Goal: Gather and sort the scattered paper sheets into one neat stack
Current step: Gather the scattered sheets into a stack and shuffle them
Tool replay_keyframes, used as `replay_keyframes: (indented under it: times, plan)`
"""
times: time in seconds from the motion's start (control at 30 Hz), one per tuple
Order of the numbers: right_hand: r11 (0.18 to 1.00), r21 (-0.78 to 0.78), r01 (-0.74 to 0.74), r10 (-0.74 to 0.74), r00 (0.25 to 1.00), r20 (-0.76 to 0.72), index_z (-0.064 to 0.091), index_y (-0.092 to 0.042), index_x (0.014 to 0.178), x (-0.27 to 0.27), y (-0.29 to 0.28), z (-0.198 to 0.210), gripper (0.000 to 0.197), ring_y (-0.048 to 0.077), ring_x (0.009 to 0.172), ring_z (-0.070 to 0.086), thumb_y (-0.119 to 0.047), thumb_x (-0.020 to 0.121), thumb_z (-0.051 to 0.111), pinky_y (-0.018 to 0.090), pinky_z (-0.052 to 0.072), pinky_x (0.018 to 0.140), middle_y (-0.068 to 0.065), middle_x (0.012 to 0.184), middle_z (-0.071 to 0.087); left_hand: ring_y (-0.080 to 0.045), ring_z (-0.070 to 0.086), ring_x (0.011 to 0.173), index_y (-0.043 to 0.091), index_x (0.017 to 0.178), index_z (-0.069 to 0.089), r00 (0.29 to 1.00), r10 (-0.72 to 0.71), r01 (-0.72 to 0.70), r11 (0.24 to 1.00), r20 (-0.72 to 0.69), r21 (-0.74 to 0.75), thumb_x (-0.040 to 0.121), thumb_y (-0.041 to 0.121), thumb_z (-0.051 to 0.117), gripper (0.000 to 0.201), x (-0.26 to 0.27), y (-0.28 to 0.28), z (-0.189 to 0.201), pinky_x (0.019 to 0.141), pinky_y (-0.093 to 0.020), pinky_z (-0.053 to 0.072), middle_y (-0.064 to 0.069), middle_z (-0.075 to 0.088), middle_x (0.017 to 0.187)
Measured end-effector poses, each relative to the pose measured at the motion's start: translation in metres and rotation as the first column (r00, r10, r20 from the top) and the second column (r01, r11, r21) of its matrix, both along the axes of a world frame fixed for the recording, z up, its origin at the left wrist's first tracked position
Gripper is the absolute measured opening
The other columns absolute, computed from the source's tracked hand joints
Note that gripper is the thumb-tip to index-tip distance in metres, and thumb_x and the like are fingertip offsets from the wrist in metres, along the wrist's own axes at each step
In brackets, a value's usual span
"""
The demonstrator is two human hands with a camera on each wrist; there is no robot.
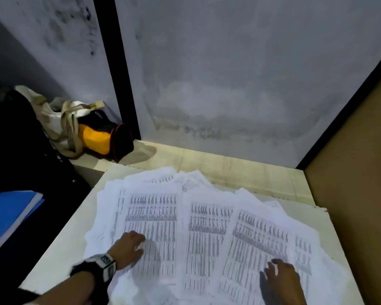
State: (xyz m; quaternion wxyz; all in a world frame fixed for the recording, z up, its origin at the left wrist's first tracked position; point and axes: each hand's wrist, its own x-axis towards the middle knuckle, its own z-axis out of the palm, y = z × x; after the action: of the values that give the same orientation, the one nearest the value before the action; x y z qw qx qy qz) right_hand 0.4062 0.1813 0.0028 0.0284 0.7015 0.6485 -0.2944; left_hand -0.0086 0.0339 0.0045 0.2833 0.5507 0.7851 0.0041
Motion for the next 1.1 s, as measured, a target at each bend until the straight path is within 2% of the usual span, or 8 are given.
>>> replay_keyframes:
  times: [0.1, 0.2, 0.33, 0.5, 0.63, 0.8, 1.0, 1.1]
  plan:
    - [0.982, -0.051, 0.182, -0.175, 0.977, 0.121, 0.043, -0.013, 0.127, -0.006, 0.006, 0.004, 0.053, 0.037, 0.121, 0.038, -0.042, 0.085, 0.058, 0.043, 0.037, 0.099, 0.017, 0.132, 0.038, -0.028, 0.033, 0.126, 0.022, 0.138, 0.034, 0.993, 0.066, -0.075, 0.993, -0.100, -0.087, 0.089, 0.035, 0.051, 0.053, -0.003, 0.019, -0.013, 0.101, -0.038, 0.038, -0.008, 0.033, 0.140]
    - [0.930, -0.026, 0.366, -0.356, 0.917, 0.179, 0.032, -0.011, 0.134, 0.000, 0.012, -0.004, 0.077, 0.042, 0.124, 0.030, -0.047, 0.077, 0.068, 0.052, 0.035, 0.100, 0.022, 0.137, 0.028, -0.033, 0.026, 0.132, 0.027, 0.139, 0.029, 0.956, 0.240, -0.255, 0.964, -0.169, -0.071, 0.081, 0.043, 0.060, 0.067, -0.009, 0.029, -0.020, 0.103, -0.043, 0.035, -0.009, 0.022, 0.148]
    - [0.879, -0.054, 0.474, -0.452, 0.863, 0.225, 0.002, -0.011, 0.148, -0.002, 0.023, -0.010, 0.117, 0.043, 0.134, 0.023, -0.052, 0.066, 0.076, 0.051, 0.028, 0.105, 0.027, 0.147, 0.018, -0.041, 0.027, 0.127, 0.019, 0.140, 0.017, 0.792, 0.591, -0.603, 0.797, -0.154, -0.042, 0.069, 0.056, 0.067, 0.095, -0.017, 0.030, -0.030, 0.100, -0.047, 0.036, -0.019, 0.018, 0.144]
    - [0.904, -0.071, 0.422, -0.385, 0.874, 0.296, 0.031, -0.006, 0.134, -0.018, 0.030, -0.003, 0.095, 0.041, 0.126, 0.032, -0.051, 0.064, 0.077, 0.047, 0.038, 0.098, 0.021, 0.137, 0.031, -0.039, 0.036, 0.120, 0.004, 0.130, 0.027, 0.633, 0.753, -0.771, 0.633, -0.180, -0.063, 0.061, 0.059, 0.075, 0.100, -0.032, 0.041, -0.034, 0.098, -0.044, 0.037, -0.022, 0.032, 0.131]
    - [0.904, -0.117, 0.410, -0.393, 0.908, 0.147, 0.029, -0.006, 0.136, -0.022, 0.027, 0.002, 0.086, 0.042, 0.125, 0.034, -0.036, 0.071, 0.077, 0.046, 0.040, 0.094, 0.022, 0.137, 0.028, -0.042, 0.043, 0.113, -0.003, 0.123, 0.036, 0.587, 0.807, -0.809, 0.582, -0.067, -0.077, 0.061, 0.040, 0.082, 0.089, -0.029, 0.047, -0.036, 0.092, -0.046, 0.041, -0.025, 0.035, 0.126]
    - [0.956, -0.082, 0.282, -0.286, 0.957, -0.041, 0.026, -0.005, 0.140, -0.049, 0.009, -0.006, 0.083, 0.040, 0.125, 0.038, -0.029, 0.076, 0.074, 0.045, 0.041, 0.096, 0.019, 0.139, 0.026, -0.041, 0.038, 0.118, 0.012, 0.126, 0.044, 0.735, 0.678, -0.678, 0.735, 0.019, -0.002, 0.066, 0.035, 0.079, 0.073, -0.014, 0.046, -0.037, 0.095, -0.044, 0.040, -0.020, 0.038, 0.128]
    - [0.957, -0.083, 0.278, -0.287, 0.948, -0.136, 0.041, 0.001, 0.121, -0.072, -0.002, -0.009, 0.059, 0.033, 0.110, 0.049, -0.019, 0.076, 0.073, 0.042, 0.046, 0.089, 0.021, 0.123, 0.046, -0.041, 0.041, 0.120, -0.005, 0.134, 0.030, 0.613, 0.747, -0.773, 0.634, 0.255, 0.003, 0.068, 0.017, 0.080, 0.085, 0.007, 0.048, -0.029, 0.096, -0.043, 0.038, -0.027, 0.032, 0.135]
    - [0.981, -0.099, 0.170, -0.182, 0.974, -0.133, 0.040, -0.003, 0.131, -0.085, -0.007, -0.009, 0.064, 0.034, 0.118, 0.045, -0.022, 0.079, 0.071, 0.038, 0.043, 0.092, 0.020, 0.129, 0.046, -0.037, 0.043, 0.121, 0.002, 0.132, 0.038, 0.700, 0.664, -0.677, 0.734, 0.264, -0.050, 0.074, 0.025, 0.074, 0.072, 0.018, 0.051, -0.029, 0.097, -0.037, 0.038, -0.023, 0.043, 0.134]
